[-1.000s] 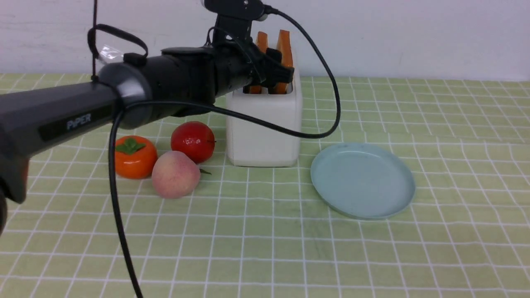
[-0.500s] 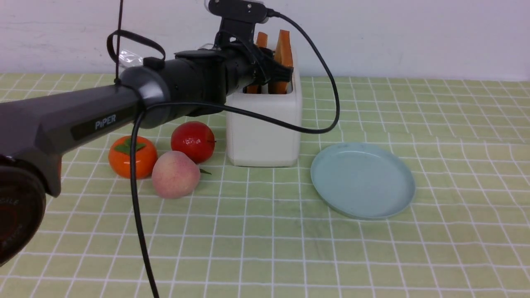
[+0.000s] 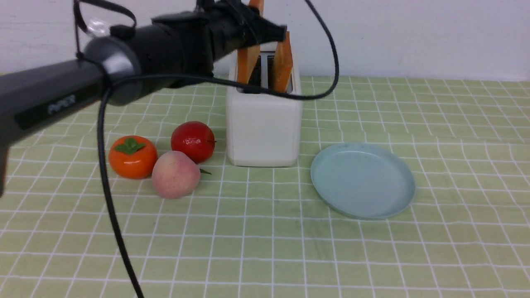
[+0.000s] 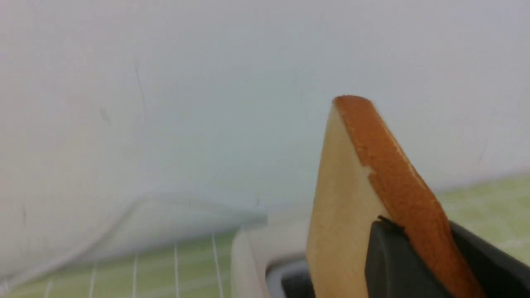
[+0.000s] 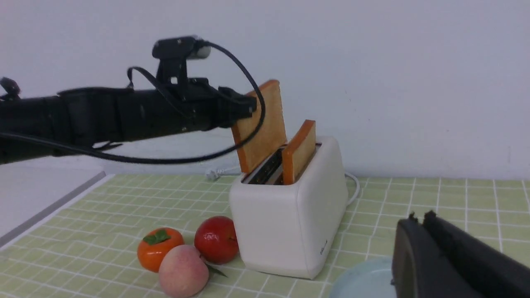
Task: Take toasted bread from bread machine on green coffee tablecloth place on plate.
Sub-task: 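Reach for a toast slice standing in the toaster with the left gripper, then place the slice of bread on the plate with the left gripper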
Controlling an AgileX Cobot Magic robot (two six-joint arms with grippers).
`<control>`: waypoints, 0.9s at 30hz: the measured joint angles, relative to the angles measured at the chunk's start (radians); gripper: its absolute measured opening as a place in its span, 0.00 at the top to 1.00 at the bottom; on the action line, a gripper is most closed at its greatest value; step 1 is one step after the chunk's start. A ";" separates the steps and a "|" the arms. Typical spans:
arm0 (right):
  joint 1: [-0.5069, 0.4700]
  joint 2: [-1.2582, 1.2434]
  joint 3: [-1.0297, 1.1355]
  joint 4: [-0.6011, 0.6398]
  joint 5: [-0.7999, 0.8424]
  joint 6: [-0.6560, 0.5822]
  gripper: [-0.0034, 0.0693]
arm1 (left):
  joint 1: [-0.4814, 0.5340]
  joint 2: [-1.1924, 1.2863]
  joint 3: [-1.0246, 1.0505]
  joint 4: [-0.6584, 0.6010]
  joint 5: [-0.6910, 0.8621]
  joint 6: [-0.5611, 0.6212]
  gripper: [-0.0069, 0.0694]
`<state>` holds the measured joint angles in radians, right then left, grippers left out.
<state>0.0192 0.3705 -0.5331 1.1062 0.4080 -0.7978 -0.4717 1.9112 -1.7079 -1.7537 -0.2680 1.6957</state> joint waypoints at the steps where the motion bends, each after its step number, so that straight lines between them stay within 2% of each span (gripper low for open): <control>1: 0.000 0.000 0.000 0.015 0.000 -0.013 0.92 | 0.000 -0.021 -0.001 0.000 0.008 0.000 0.77; 8: 0.000 0.000 0.000 0.076 0.052 -0.054 0.91 | -0.033 -0.141 -0.007 0.001 0.148 -0.058 0.77; 12: 0.000 0.000 0.000 0.074 0.175 -0.055 0.91 | -0.137 -0.152 -0.001 0.009 0.300 -0.113 0.77; 13: 0.000 0.000 0.000 0.073 0.187 -0.055 0.91 | -0.137 -0.152 0.001 0.009 0.307 -0.113 0.77; 16: 0.000 0.000 0.000 0.006 0.296 -0.041 0.91 | -0.213 -0.112 0.046 0.016 0.400 -0.116 0.77; 20: 0.000 0.000 0.000 -0.105 0.379 0.073 0.91 | -0.235 -0.020 0.064 0.022 0.414 -0.141 0.77; 22: 0.000 0.000 0.000 -0.249 0.443 0.234 0.91 | -0.234 0.073 0.065 0.024 0.397 -0.181 0.77; 23: 0.000 0.000 0.000 -0.260 0.452 0.247 0.91 | -0.234 0.073 0.065 0.024 0.396 -0.183 0.77; 24: 0.000 0.000 0.000 -0.360 0.486 0.357 0.91 | -0.231 0.128 0.065 0.024 0.389 -0.202 0.77; 27: 0.000 0.000 0.000 -0.481 0.518 0.489 0.91 | -0.231 0.176 0.065 0.024 0.386 -0.226 0.77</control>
<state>0.0192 0.3705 -0.5331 0.6252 0.9260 -0.3086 -0.7026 2.0871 -1.6427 -1.7294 0.1183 1.4694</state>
